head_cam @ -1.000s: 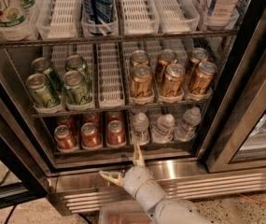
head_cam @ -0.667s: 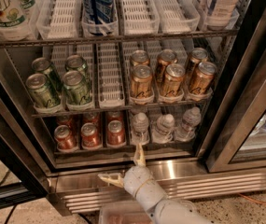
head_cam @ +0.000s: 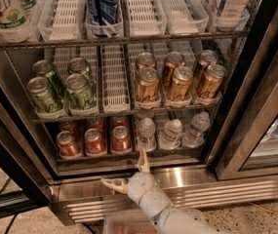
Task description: Pick coke can from bottom shelf of fridge
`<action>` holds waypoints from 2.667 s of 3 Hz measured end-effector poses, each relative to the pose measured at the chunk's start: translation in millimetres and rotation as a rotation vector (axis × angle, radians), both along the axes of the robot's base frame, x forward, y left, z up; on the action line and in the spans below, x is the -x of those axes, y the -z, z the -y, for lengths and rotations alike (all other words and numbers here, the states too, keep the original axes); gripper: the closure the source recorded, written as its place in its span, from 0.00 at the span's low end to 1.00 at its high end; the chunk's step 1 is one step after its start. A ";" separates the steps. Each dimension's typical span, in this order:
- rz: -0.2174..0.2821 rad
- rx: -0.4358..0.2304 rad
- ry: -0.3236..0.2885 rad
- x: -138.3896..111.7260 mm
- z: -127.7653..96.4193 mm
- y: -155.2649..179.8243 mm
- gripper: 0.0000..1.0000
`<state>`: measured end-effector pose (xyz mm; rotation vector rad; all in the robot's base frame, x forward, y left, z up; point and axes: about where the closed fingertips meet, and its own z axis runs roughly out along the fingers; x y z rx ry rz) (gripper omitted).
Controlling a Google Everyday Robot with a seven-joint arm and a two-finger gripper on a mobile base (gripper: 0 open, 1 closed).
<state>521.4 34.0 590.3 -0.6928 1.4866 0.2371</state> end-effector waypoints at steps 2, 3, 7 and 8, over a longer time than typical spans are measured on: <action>0.025 0.002 0.043 -9.4 1.1 3.3 0.29; 0.025 0.002 0.043 -9.4 1.1 3.3 0.42; 0.040 -0.026 0.074 -18.1 -6.7 0.1 0.33; 0.047 -0.032 0.110 -20.2 -5.2 -0.3 0.35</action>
Offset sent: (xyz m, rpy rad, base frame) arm 0.0135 -0.0051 -0.0057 -0.0097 -0.0401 -0.0760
